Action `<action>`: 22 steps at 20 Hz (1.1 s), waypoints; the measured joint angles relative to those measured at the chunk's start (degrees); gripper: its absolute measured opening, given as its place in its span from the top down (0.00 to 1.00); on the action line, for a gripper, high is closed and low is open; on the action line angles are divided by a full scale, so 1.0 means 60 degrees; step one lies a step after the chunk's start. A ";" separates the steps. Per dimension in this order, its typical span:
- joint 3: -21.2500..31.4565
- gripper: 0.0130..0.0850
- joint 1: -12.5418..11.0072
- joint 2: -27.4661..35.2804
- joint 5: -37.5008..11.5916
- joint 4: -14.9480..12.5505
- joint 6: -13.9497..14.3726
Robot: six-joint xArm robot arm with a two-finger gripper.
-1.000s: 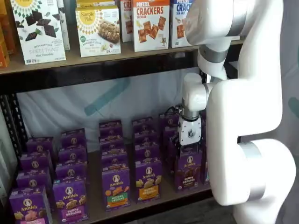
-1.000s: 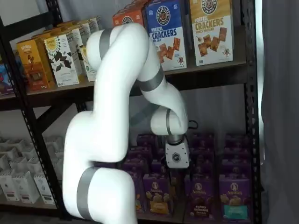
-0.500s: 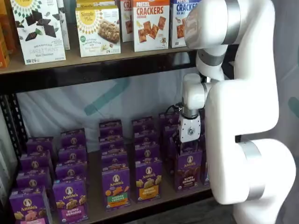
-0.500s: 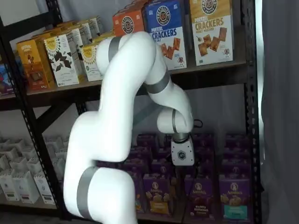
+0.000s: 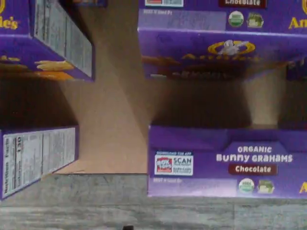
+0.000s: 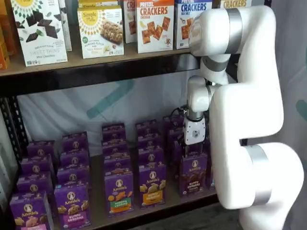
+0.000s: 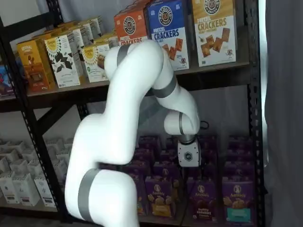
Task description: Pick up the purple box with a brown patch in the center, on the bottom shelf, the fifth box from the left
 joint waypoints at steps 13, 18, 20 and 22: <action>-0.1068 0.00 -0.0126 0.0743 0.0334 -0.0258 0.0091; -0.1395 0.00 -0.0143 0.0985 0.0430 -0.0344 0.0144; -0.1522 0.00 -0.0147 0.1080 0.0439 -0.0397 0.0186; -0.1640 0.00 -0.0156 0.1159 0.0445 -0.0443 0.0216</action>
